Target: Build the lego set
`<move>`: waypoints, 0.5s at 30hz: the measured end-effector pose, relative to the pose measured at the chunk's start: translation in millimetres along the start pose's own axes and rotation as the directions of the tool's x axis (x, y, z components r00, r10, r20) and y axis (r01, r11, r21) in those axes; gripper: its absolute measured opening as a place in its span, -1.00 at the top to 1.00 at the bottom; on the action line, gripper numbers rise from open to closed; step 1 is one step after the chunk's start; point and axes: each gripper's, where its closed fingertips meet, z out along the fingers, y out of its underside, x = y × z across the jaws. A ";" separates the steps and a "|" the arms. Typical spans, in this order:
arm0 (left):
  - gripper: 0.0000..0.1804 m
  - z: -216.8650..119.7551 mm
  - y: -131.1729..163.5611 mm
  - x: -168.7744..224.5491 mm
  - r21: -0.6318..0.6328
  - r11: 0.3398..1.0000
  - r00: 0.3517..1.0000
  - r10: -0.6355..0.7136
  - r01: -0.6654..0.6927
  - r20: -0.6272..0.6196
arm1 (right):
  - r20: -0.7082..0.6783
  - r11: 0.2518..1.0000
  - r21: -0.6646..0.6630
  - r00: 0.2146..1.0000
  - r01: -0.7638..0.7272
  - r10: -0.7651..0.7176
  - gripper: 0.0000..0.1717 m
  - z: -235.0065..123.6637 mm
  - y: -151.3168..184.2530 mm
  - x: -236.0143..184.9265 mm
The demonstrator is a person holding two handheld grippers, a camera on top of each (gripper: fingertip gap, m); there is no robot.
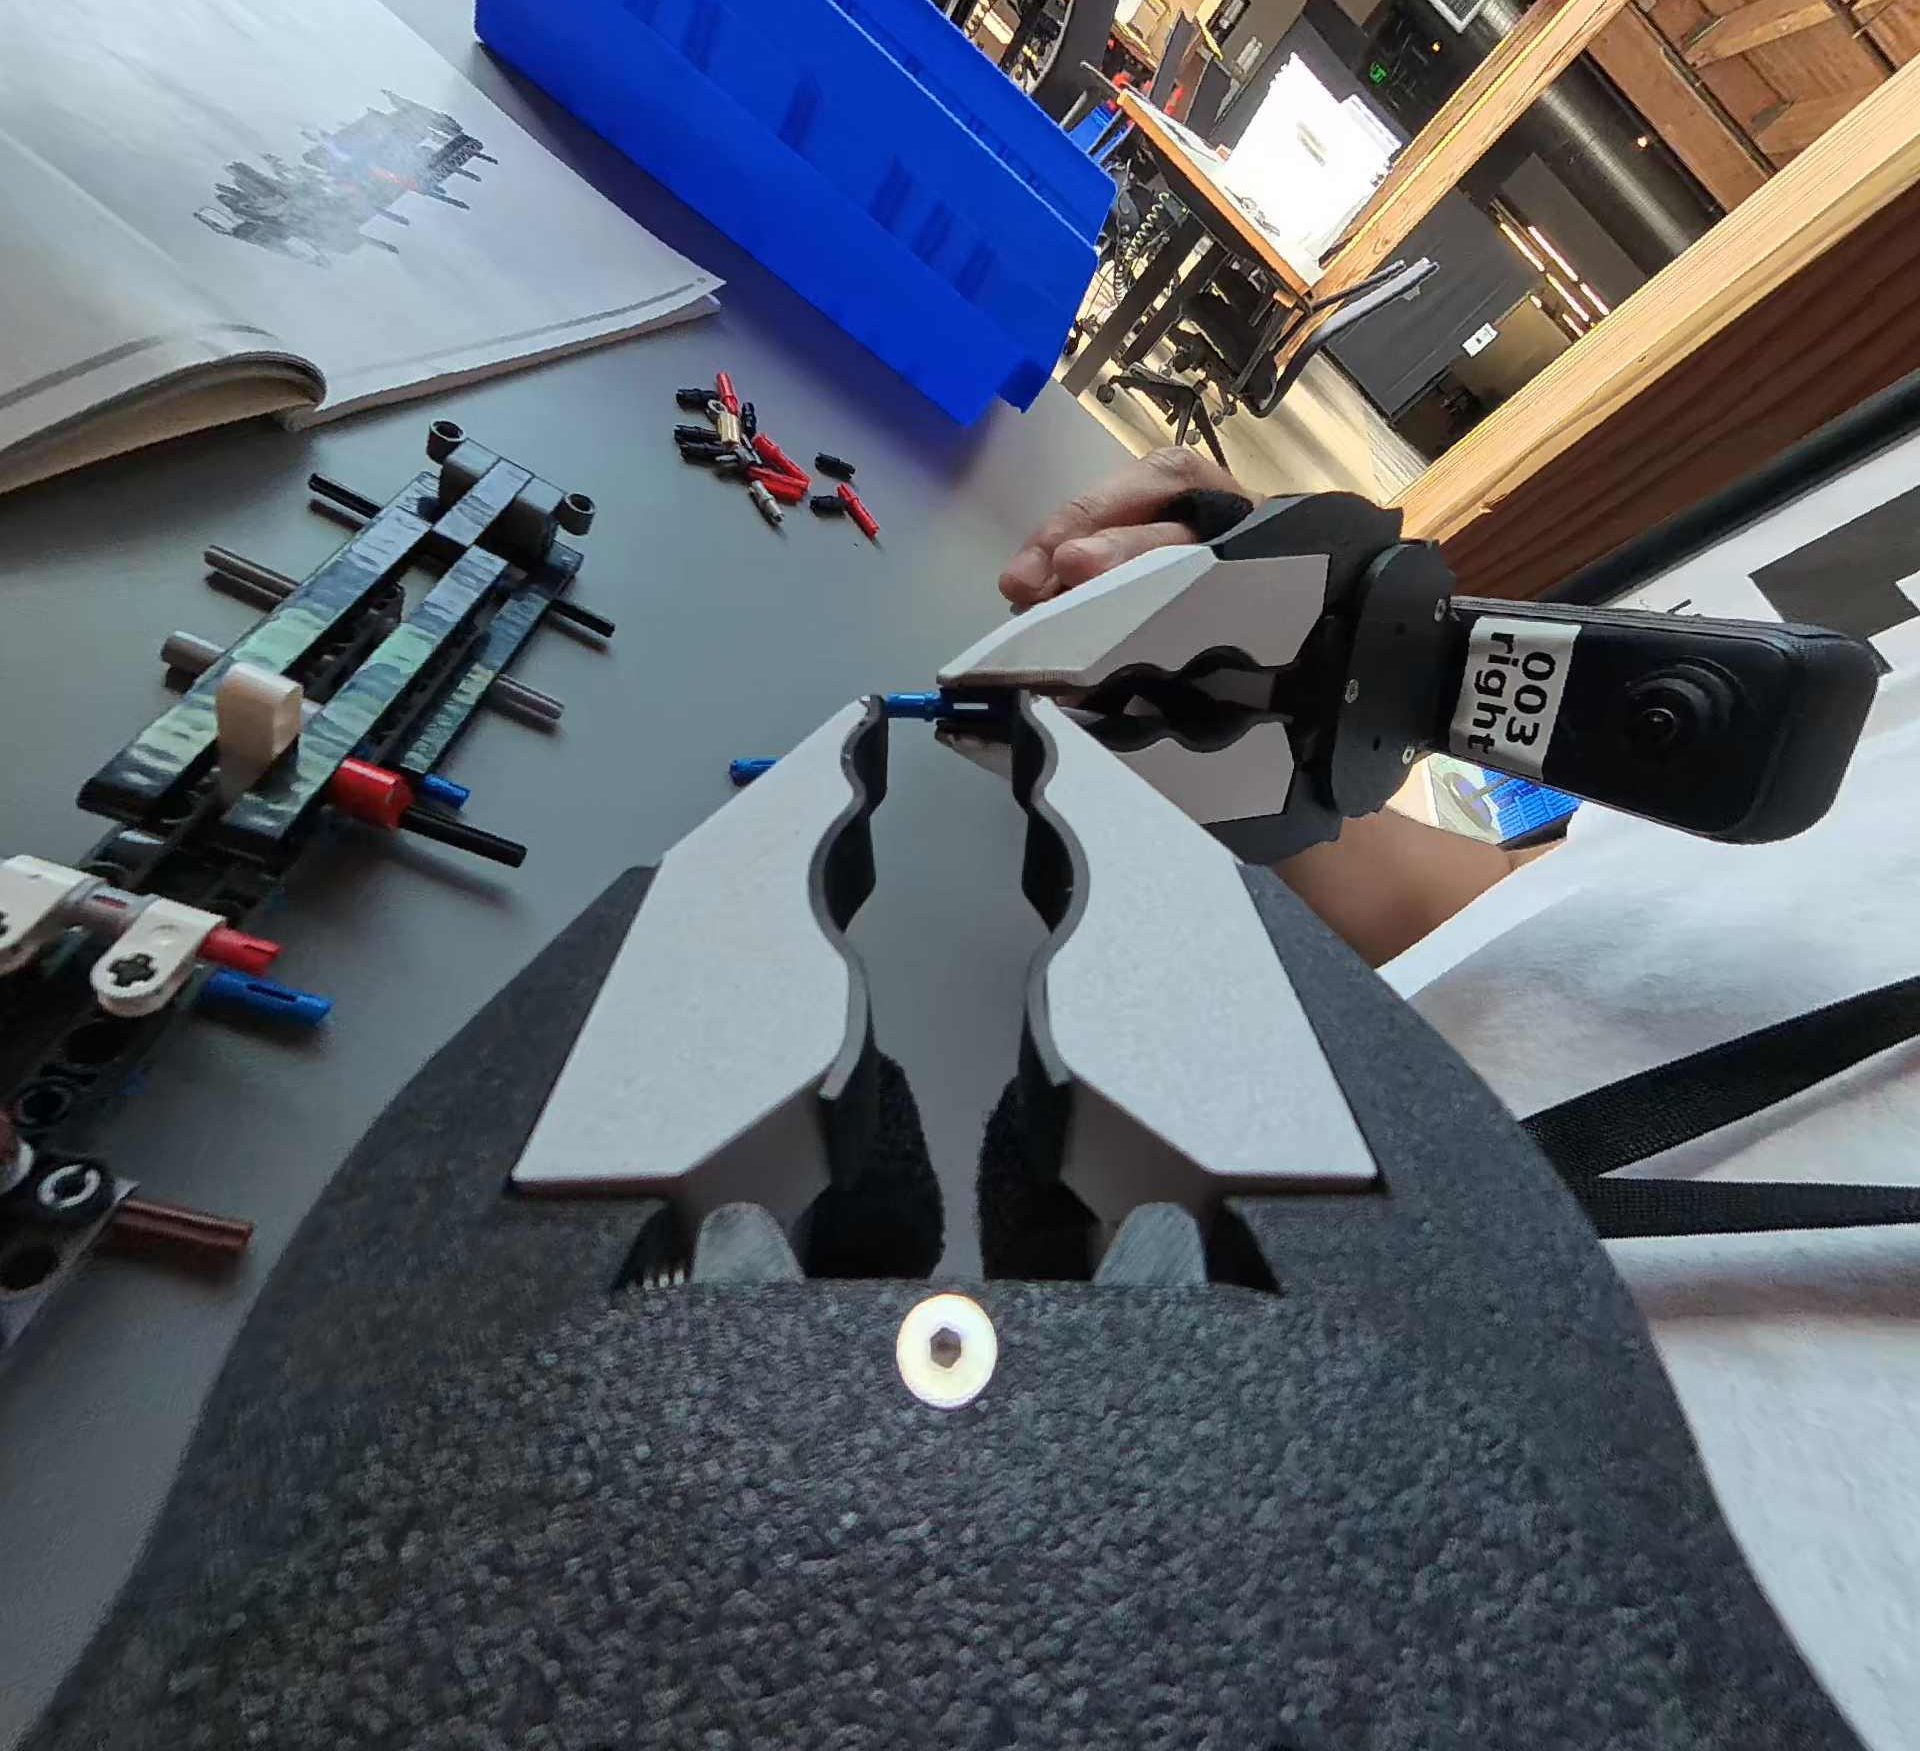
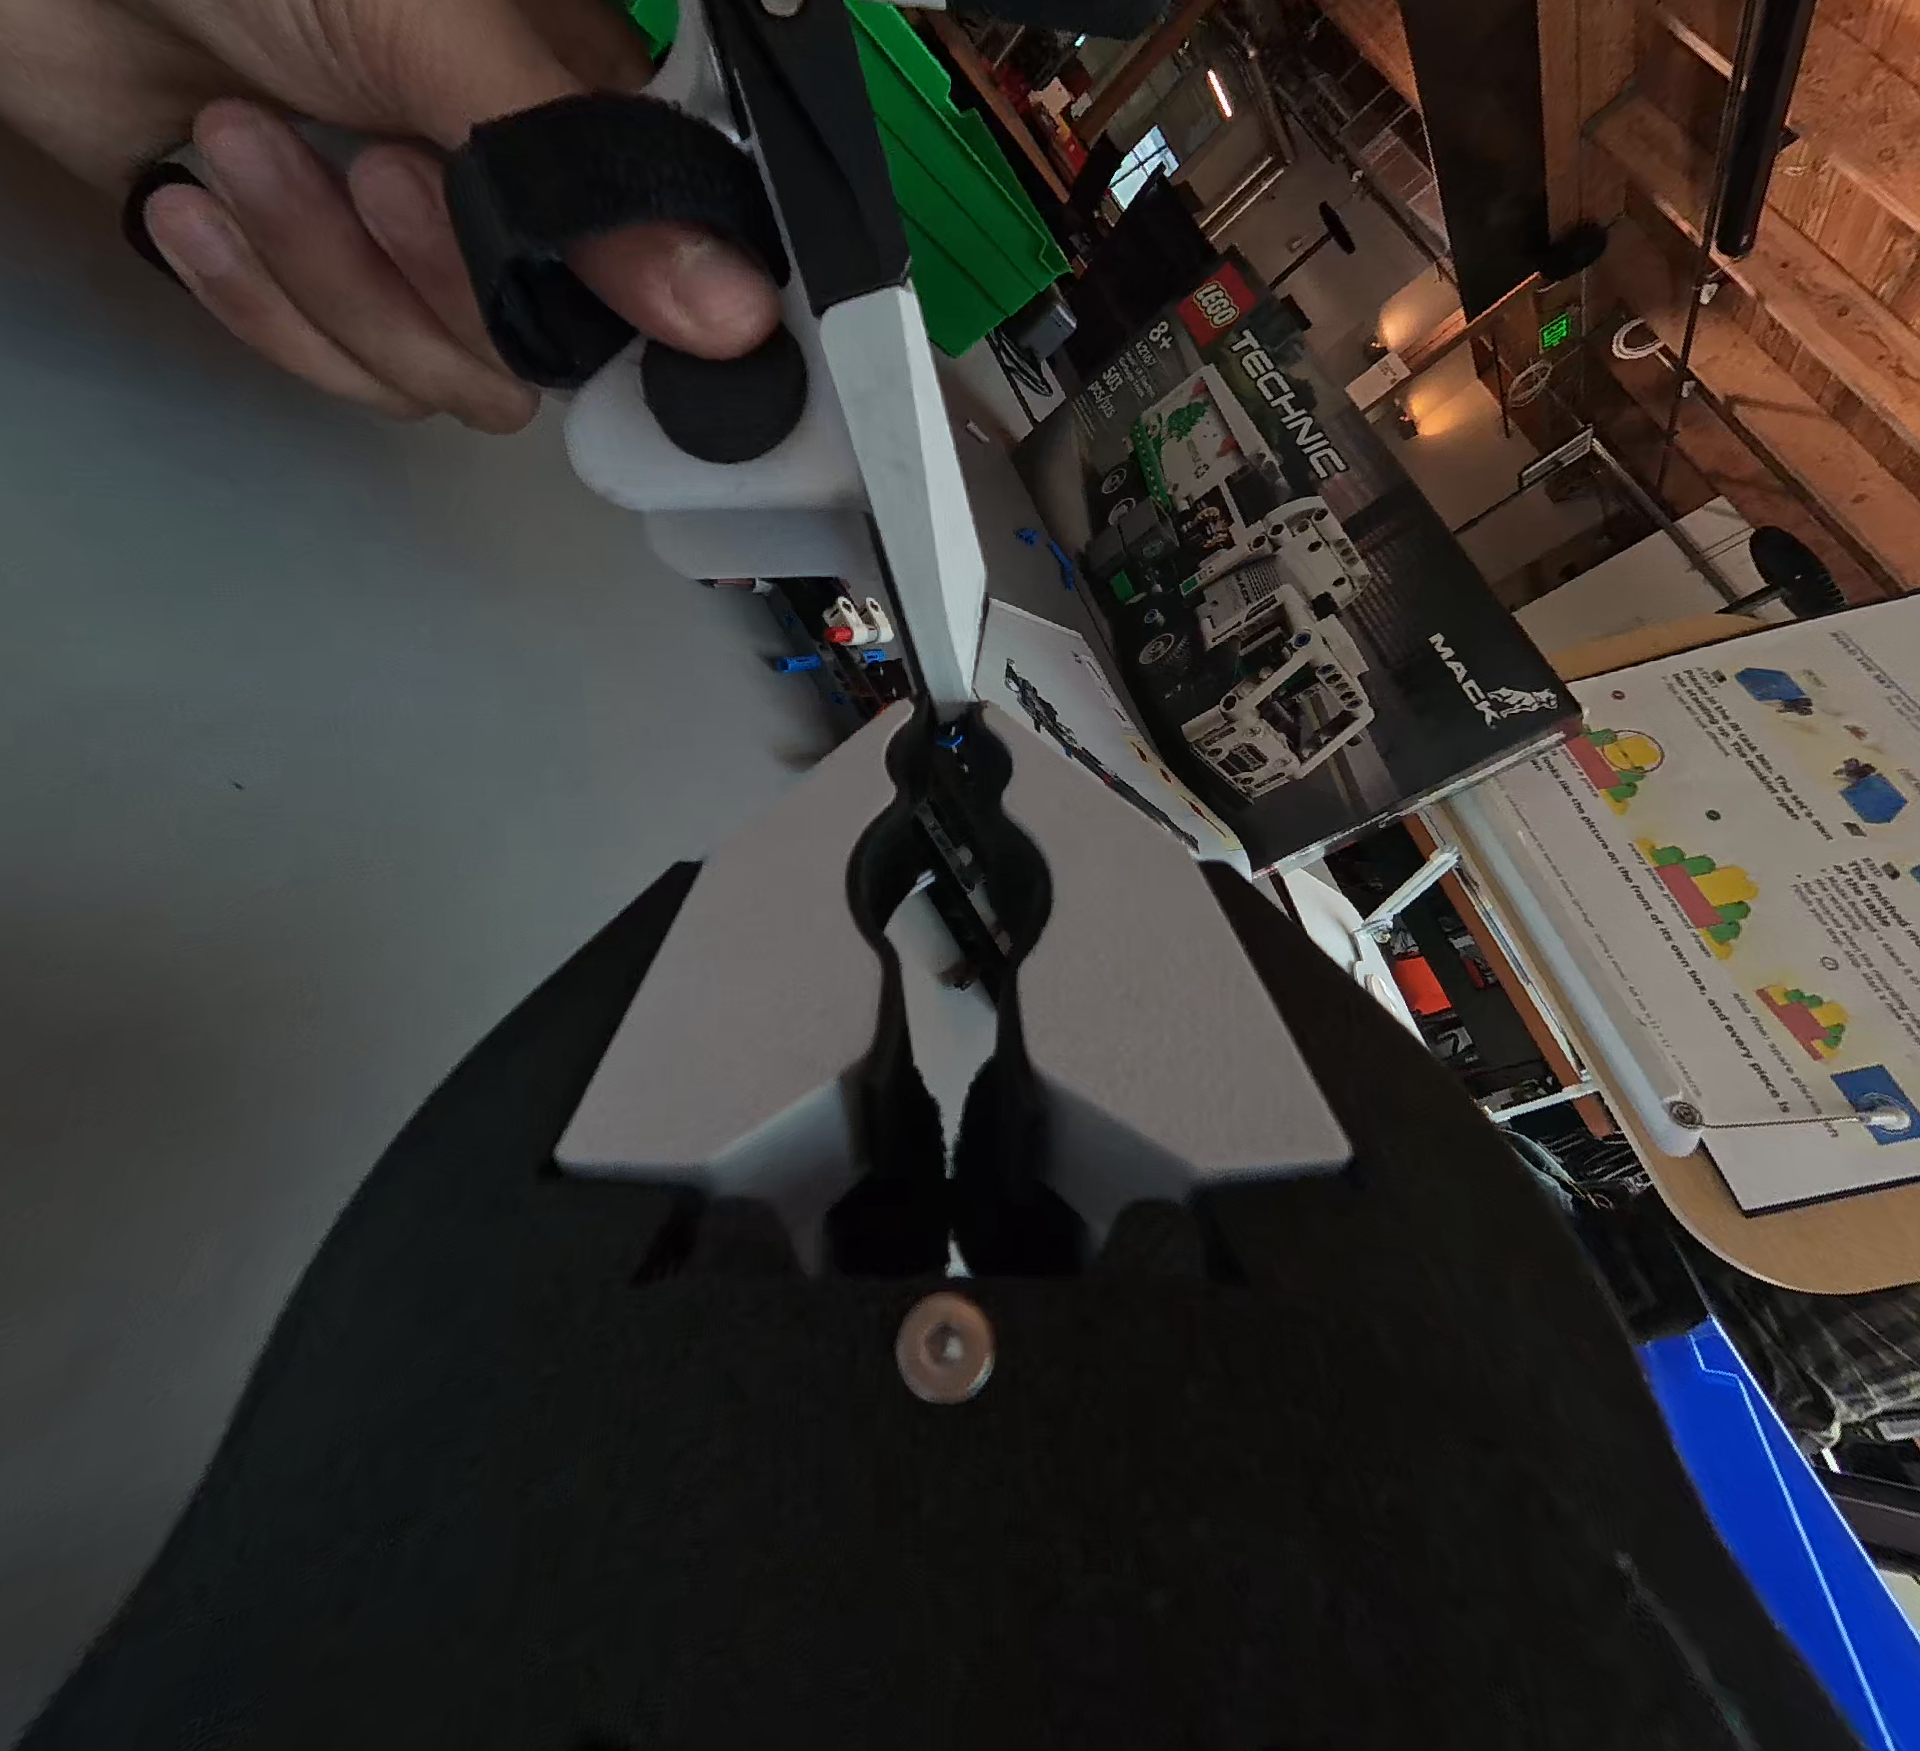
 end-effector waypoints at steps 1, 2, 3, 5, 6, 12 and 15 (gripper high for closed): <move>0.76 -1.0 0.8 0.1 -0.003 1.000 1.000 0.002 -0.002 -0.001 | 0.006 1.000 0.004 1.000 0.008 -0.008 0.97 0.2 -0.7 -1.0; 0.76 -2.3 1.9 -0.4 -0.008 1.000 1.000 0.008 -0.008 0.001 | 0.012 1.000 0.004 1.000 0.021 -0.021 0.97 0.9 -1.2 -2.3; 0.75 -3.9 3.3 -1.2 -0.015 1.000 1.000 0.014 -0.014 0.005 | 0.022 0.999 0.006 0.999 0.032 -0.032 0.97 2.1 -1.6 -4.2; 0.69 -8.4 6.6 -4.2 -0.034 0.999 0.999 0.029 -0.028 0.019 | 0.035 0.997 0.010 0.996 0.077 -0.077 0.97 4.6 -3.1 -8.4; 0.63 -11.7 8.2 -6.8 -0.046 0.998 0.998 0.046 -0.044 0.033 | 0.039 0.994 0.013 0.993 0.113 -0.113 0.97 5.8 -4.8 -10.8; 0.65 -47.0 1.6 -24.2 -0.103 0.983 0.979 0.167 -0.155 0.116 | 0.033 0.897 -0.027 0.898 0.440 -0.440 0.97 21.7 -6.8 -11.6; 0.70 -62.8 -6.7 -36.1 -0.156 0.957 0.946 0.270 -0.244 0.176 | 0.044 0.803 0.006 0.802 0.596 -0.595 0.96 31.8 -13.2 -11.5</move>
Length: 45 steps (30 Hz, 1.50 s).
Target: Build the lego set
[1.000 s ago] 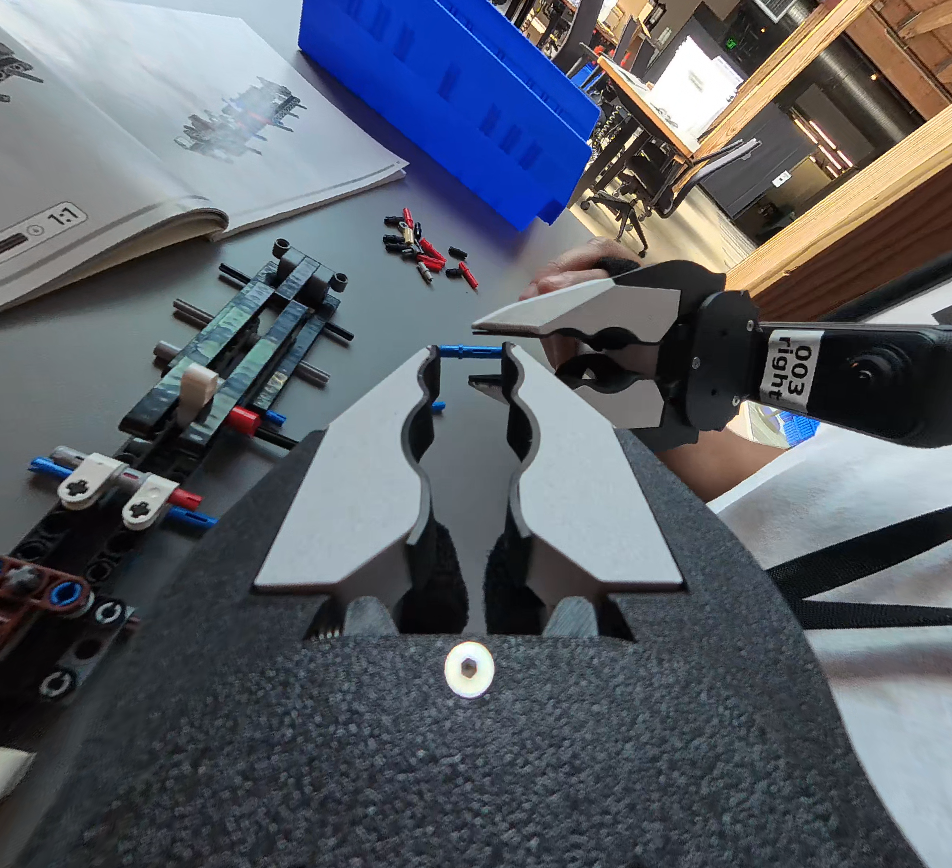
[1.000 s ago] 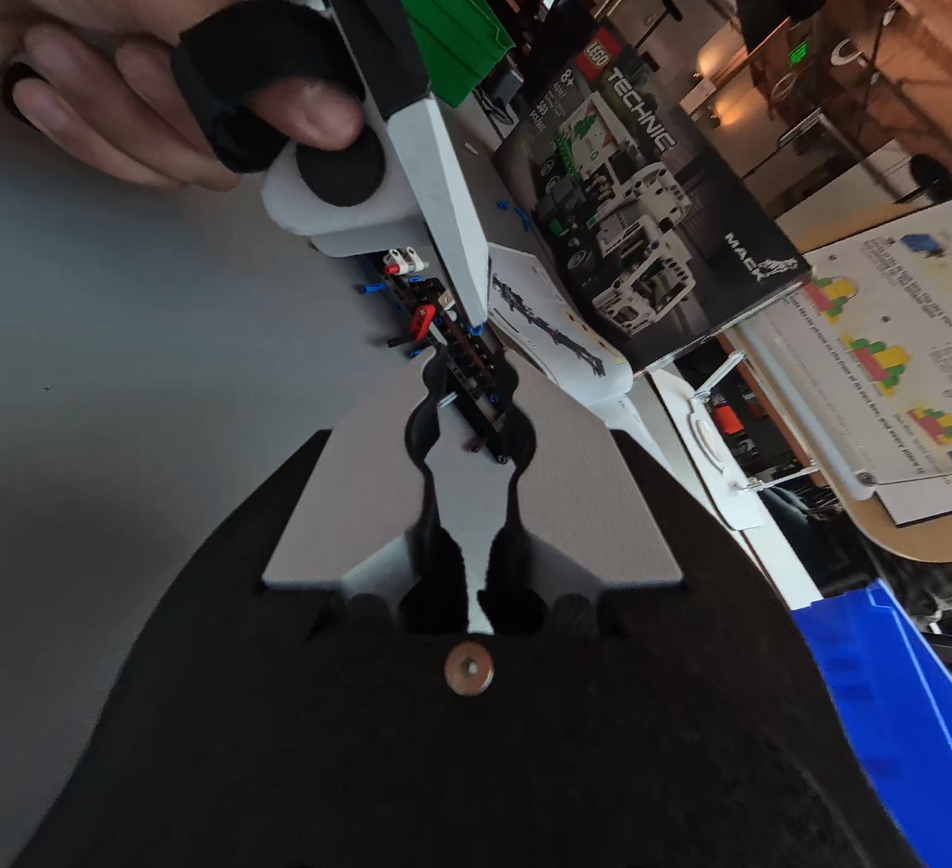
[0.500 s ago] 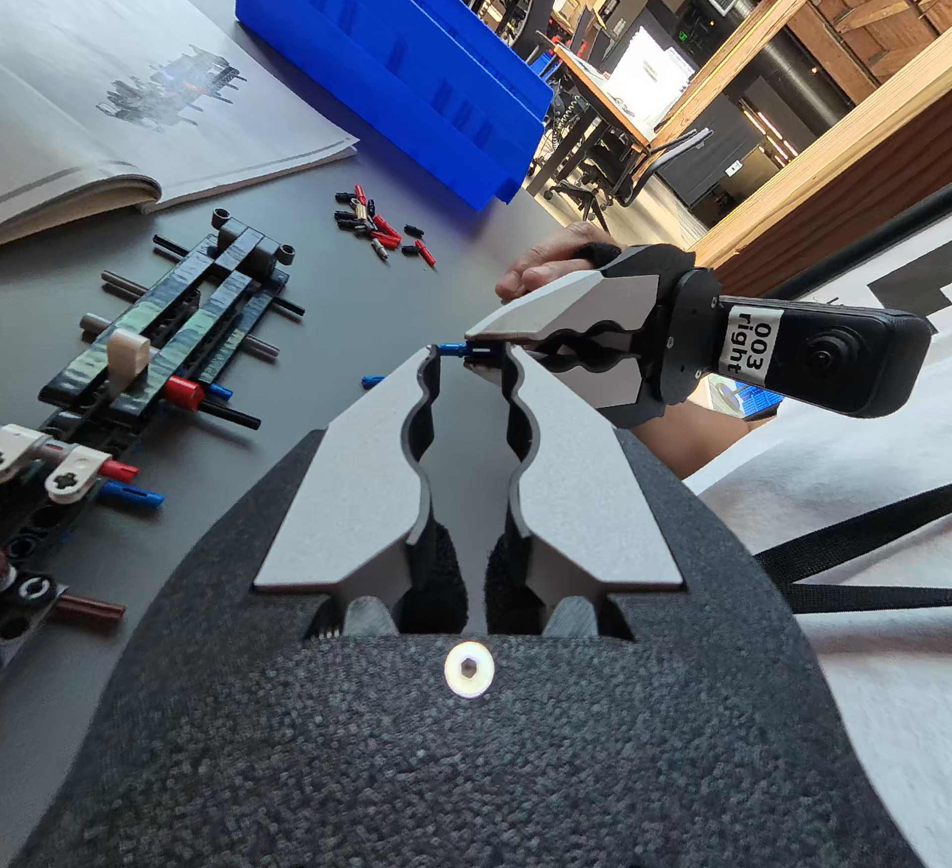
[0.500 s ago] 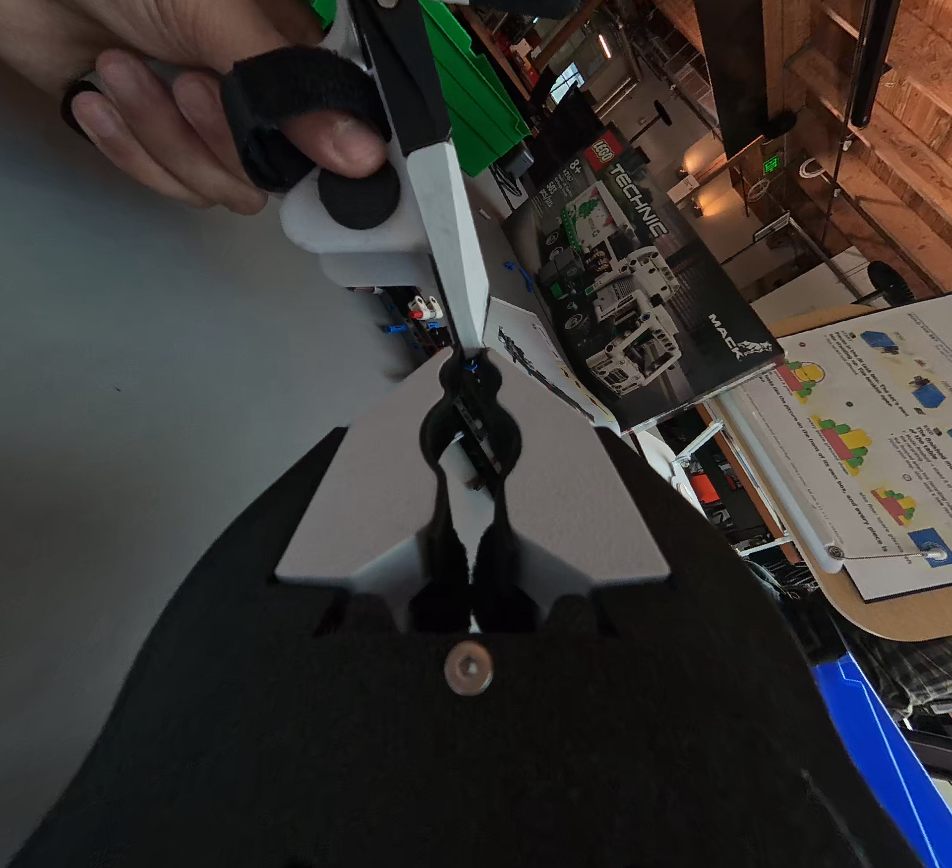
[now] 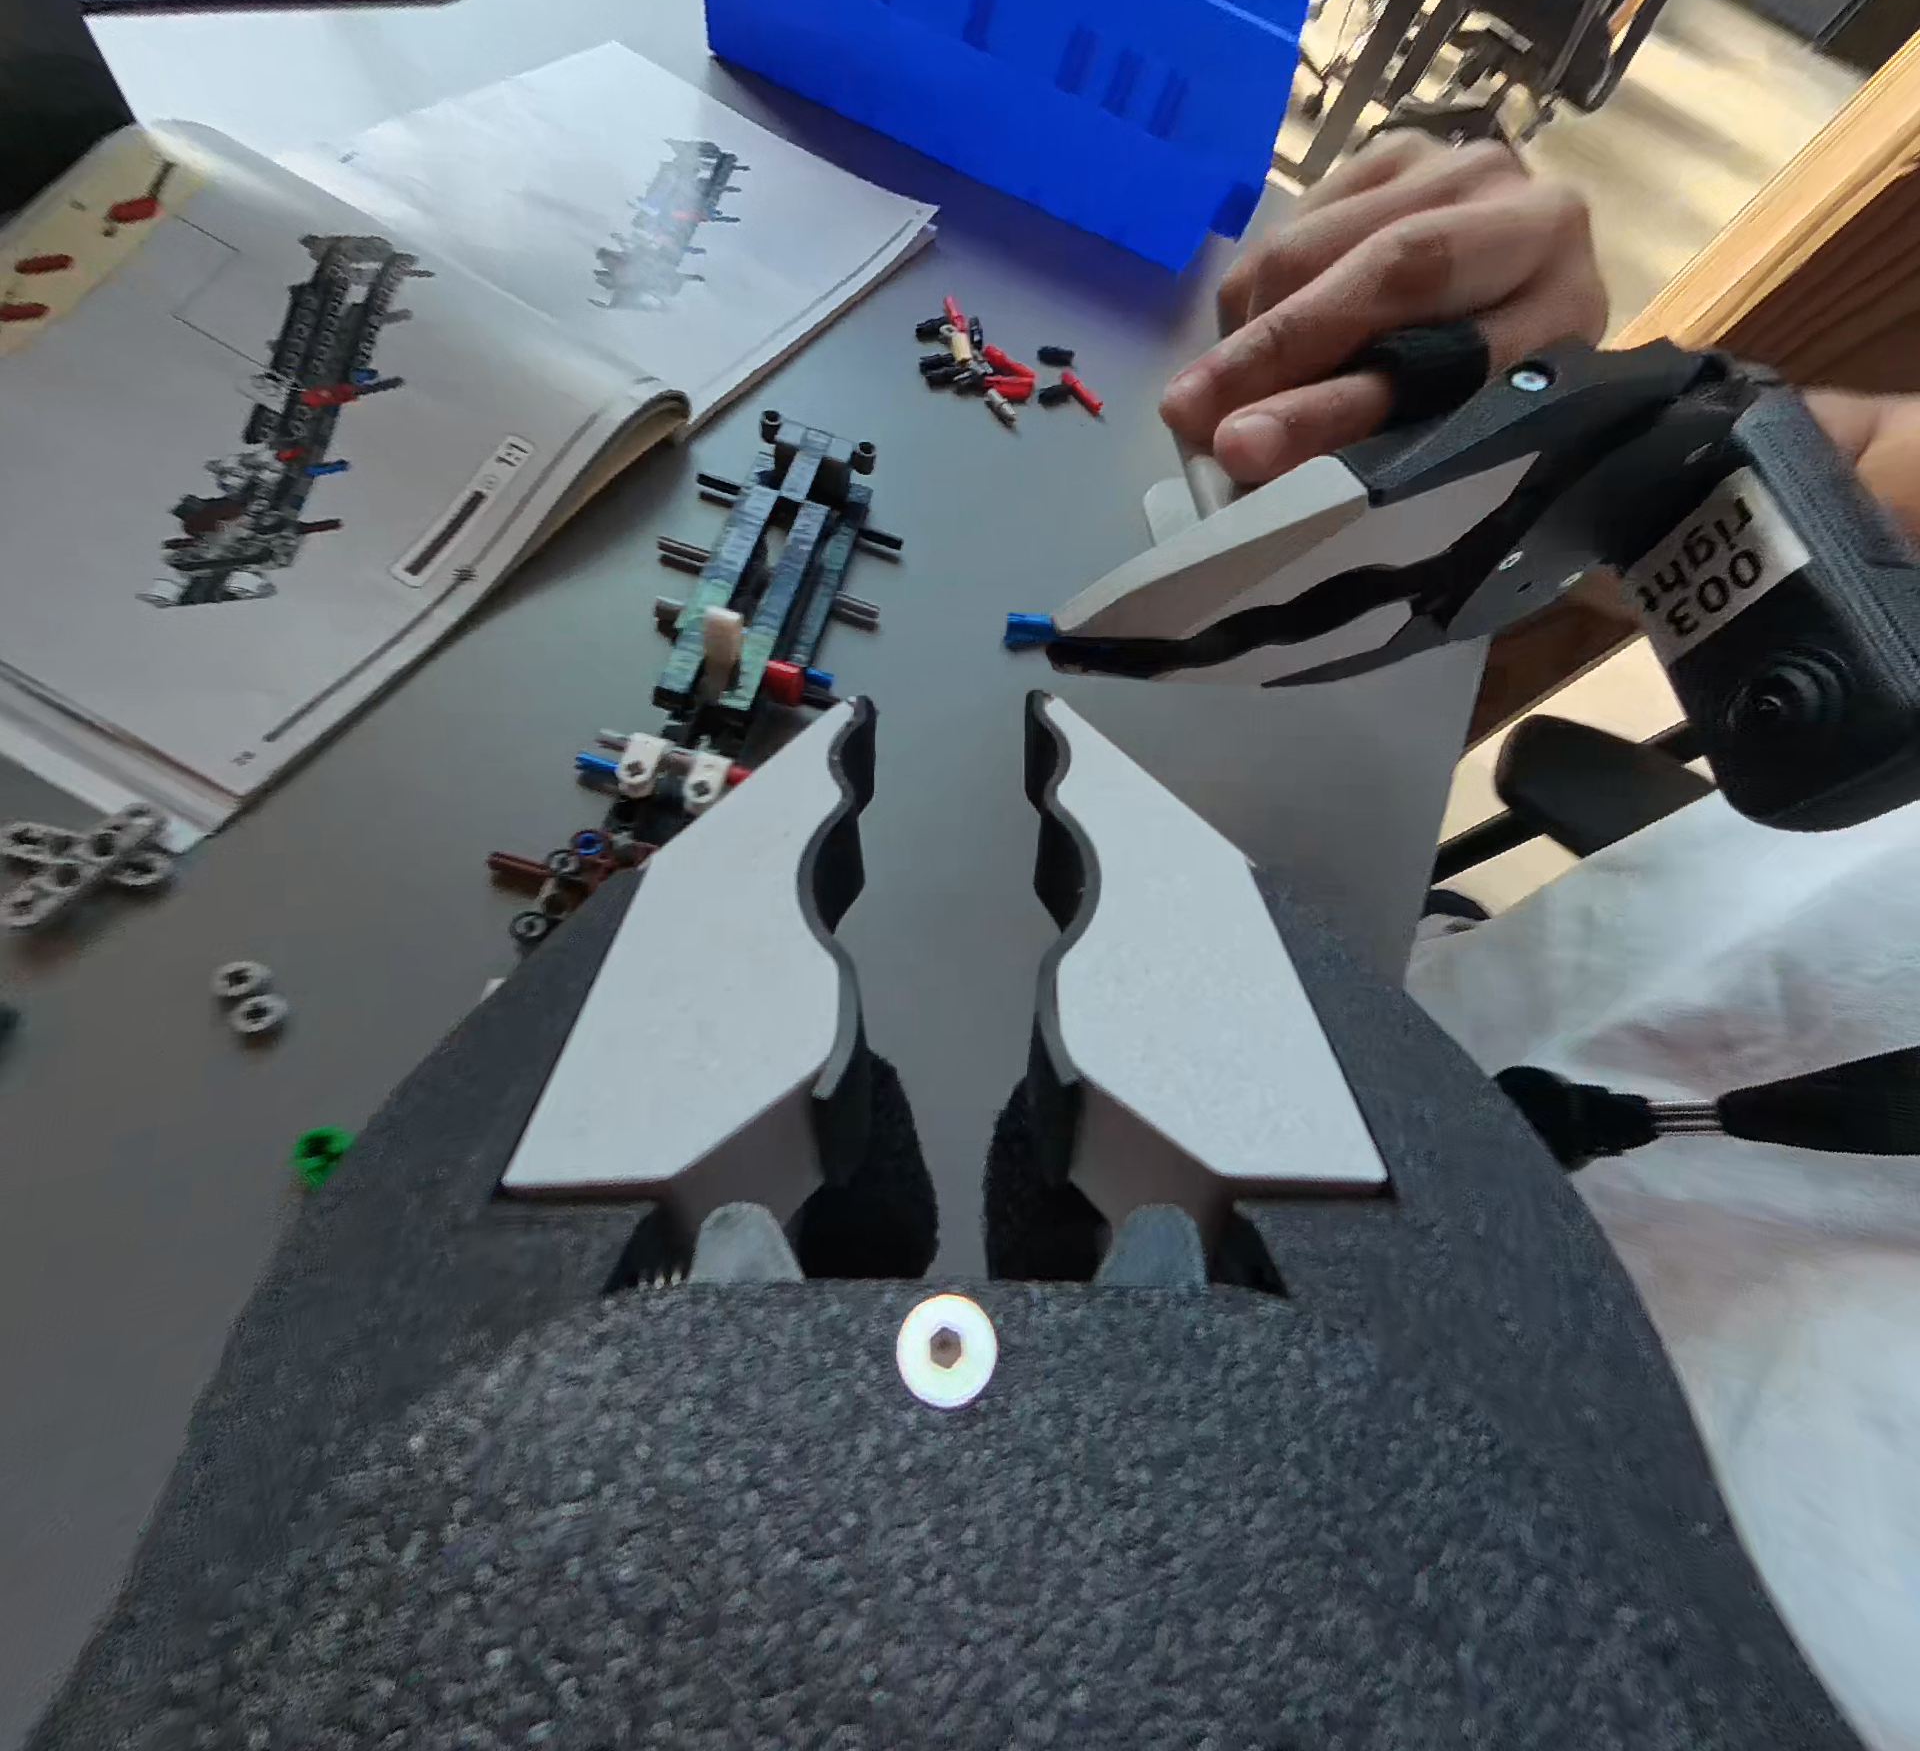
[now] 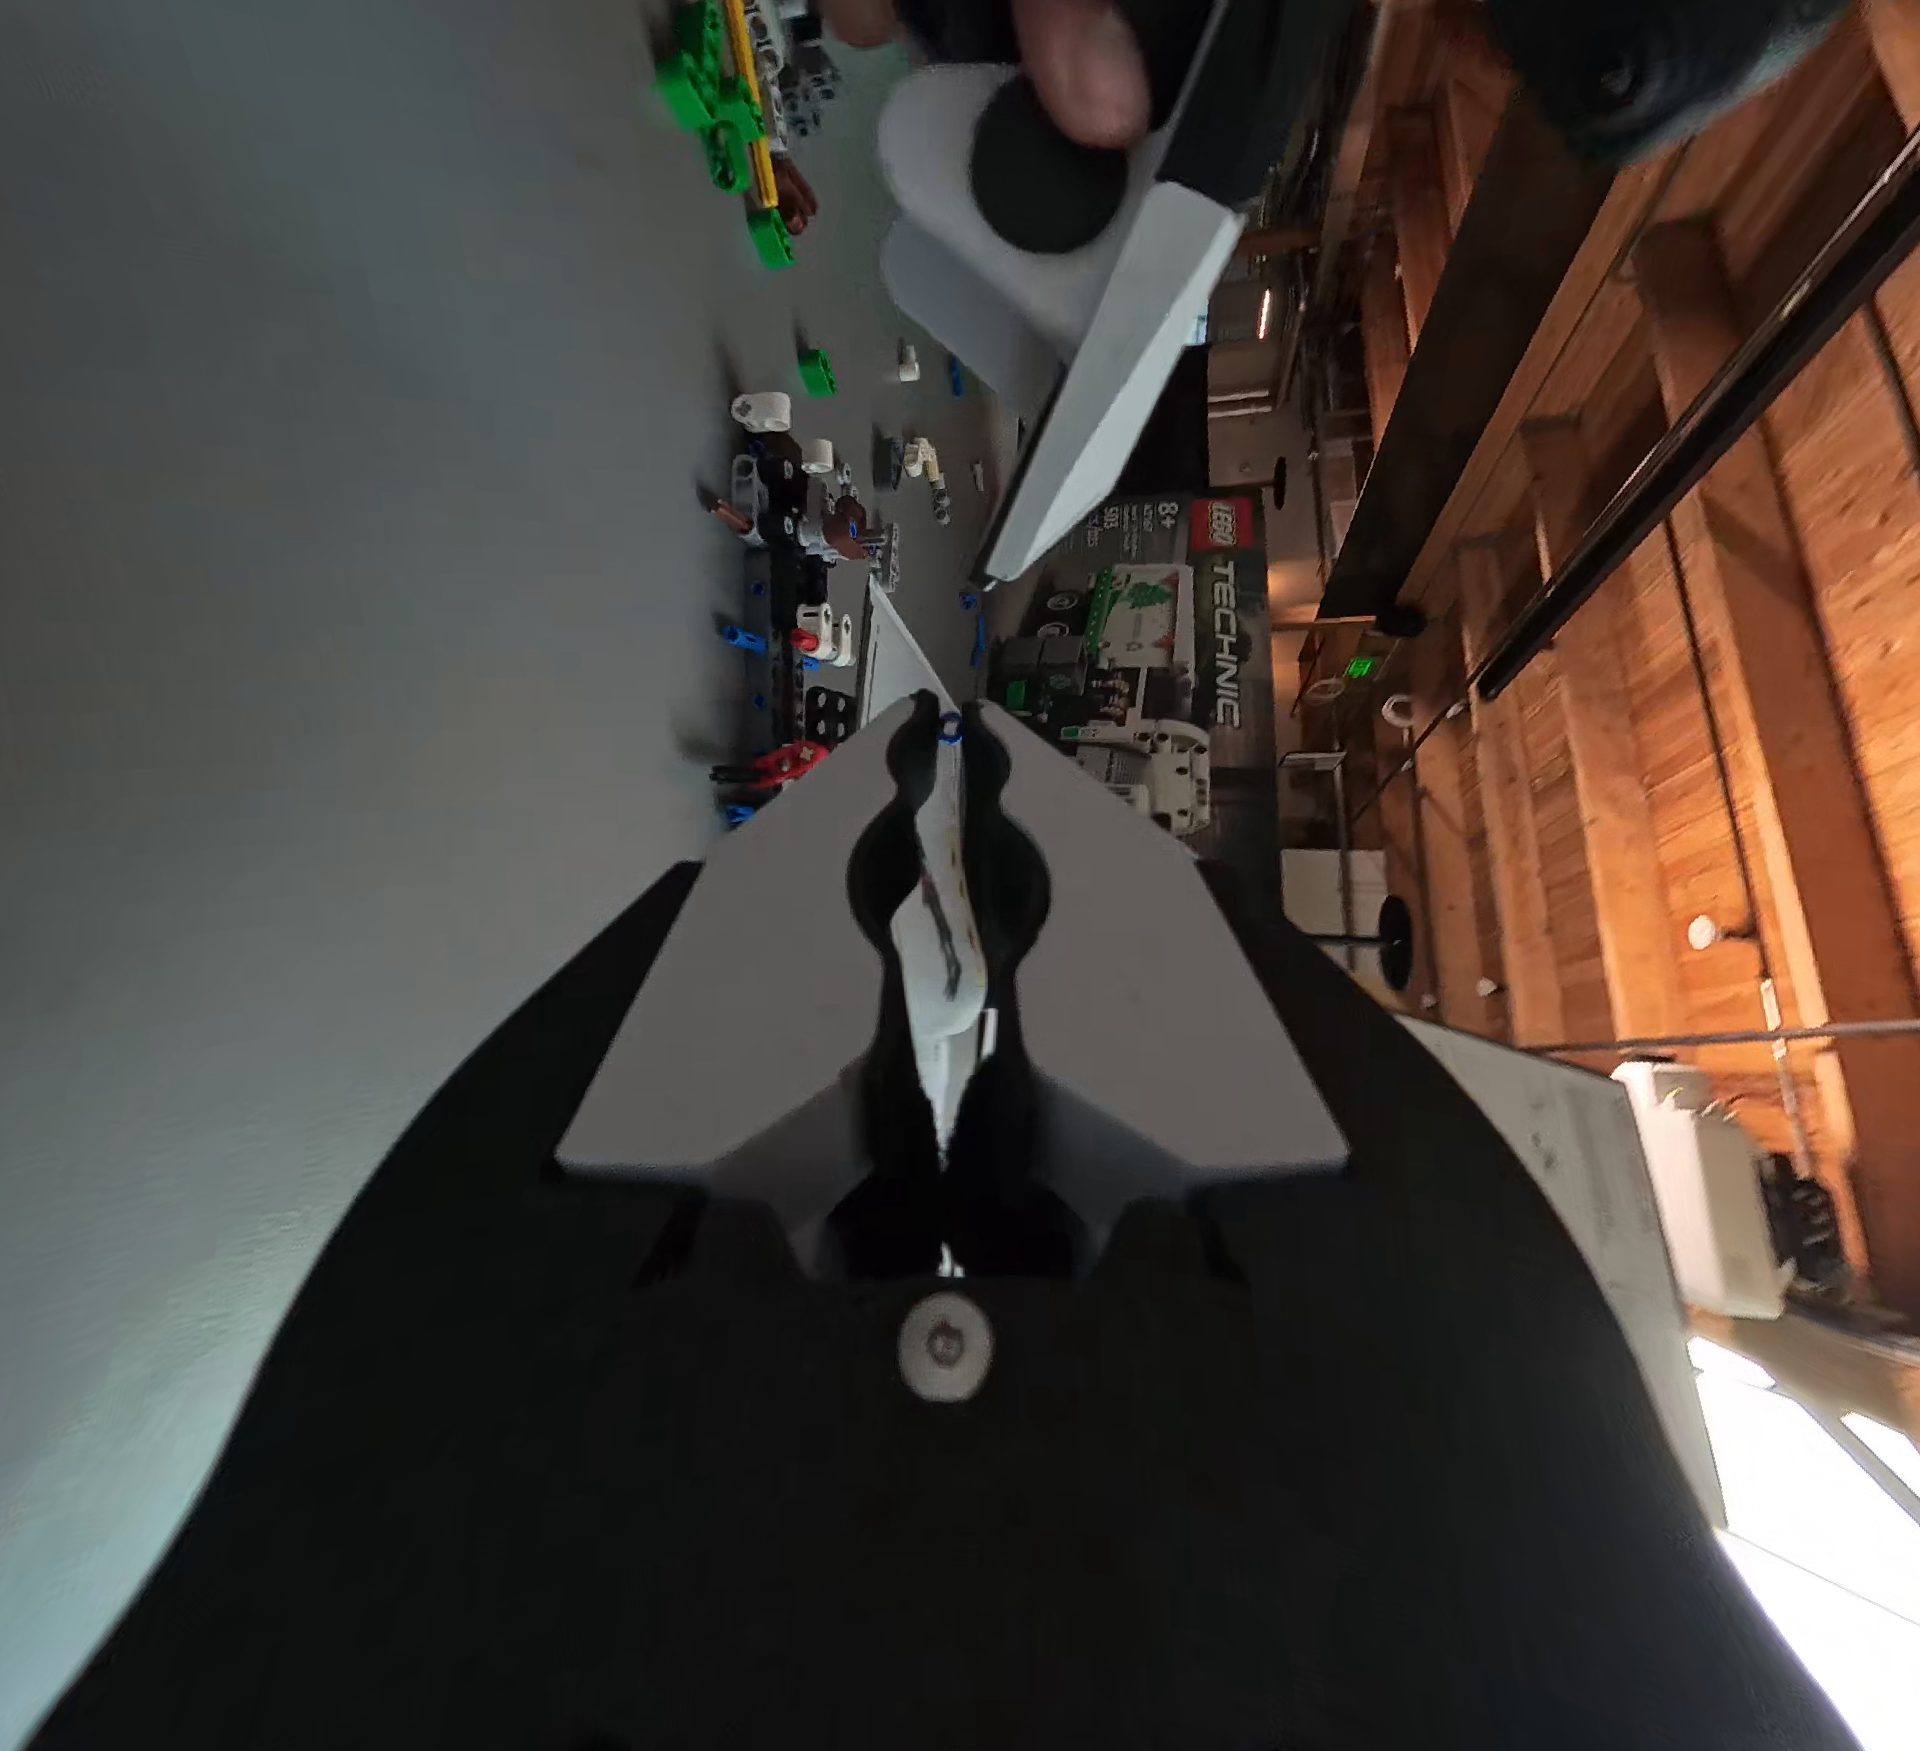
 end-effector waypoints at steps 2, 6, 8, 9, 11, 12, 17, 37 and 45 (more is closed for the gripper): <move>0.71 -6.1 -3.0 -18.6 -0.052 0.996 0.994 0.082 -0.079 0.065 | 0.022 0.989 0.016 0.988 0.150 -0.150 0.95 9.7 3.8 -4.5; 0.71 -2.5 -17.0 -50.7 -0.178 0.963 0.974 0.217 -0.202 0.068 | -0.003 0.951 0.052 0.952 0.306 -0.306 0.97 33.7 24.6 -5.6; 0.72 4.6 -25.8 -60.8 -0.218 0.935 0.955 0.295 -0.281 0.034 | -0.025 0.966 0.043 0.967 0.255 -0.254 0.97 42.9 28.3 -2.4; 0.72 8.2 -29.4 -64.7 -0.229 0.922 0.945 0.326 -0.313 0.019 | -0.052 0.973 0.042 0.973 0.227 -0.225 0.97 45.0 26.8 -0.3; 0.72 14.6 -33.5 -66.3 -0.238 0.898 0.927 0.373 -0.369 -0.029 | -0.045 0.977 0.041 0.977 0.209 -0.207 0.97 43.0 22.8 -7.9; 0.73 17.7 -35.7 -67.1 -0.230 0.892 0.919 0.391 -0.390 -0.044 | -0.085 0.972 0.049 0.971 0.228 -0.223 0.97 39.0 20.2 -6.8; 0.73 31.0 -32.9 -56.9 -0.224 0.883 0.905 0.371 -0.413 -0.207 | -0.136 0.987 0.030 0.979 0.157 -0.151 0.97 31.7 29.4 2.7; 0.89 47.2 1.4 -63.4 -0.222 0.906 0.910 0.290 -0.360 -0.296 | -0.077 0.998 0.040 0.996 0.045 -0.042 0.97 53.2 40.7 -19.0; 0.94 52.7 3.0 -63.8 -0.215 0.915 0.917 0.273 -0.340 -0.290 | -0.078 0.997 0.014 0.995 0.071 -0.070 0.97 55.3 41.2 -26.5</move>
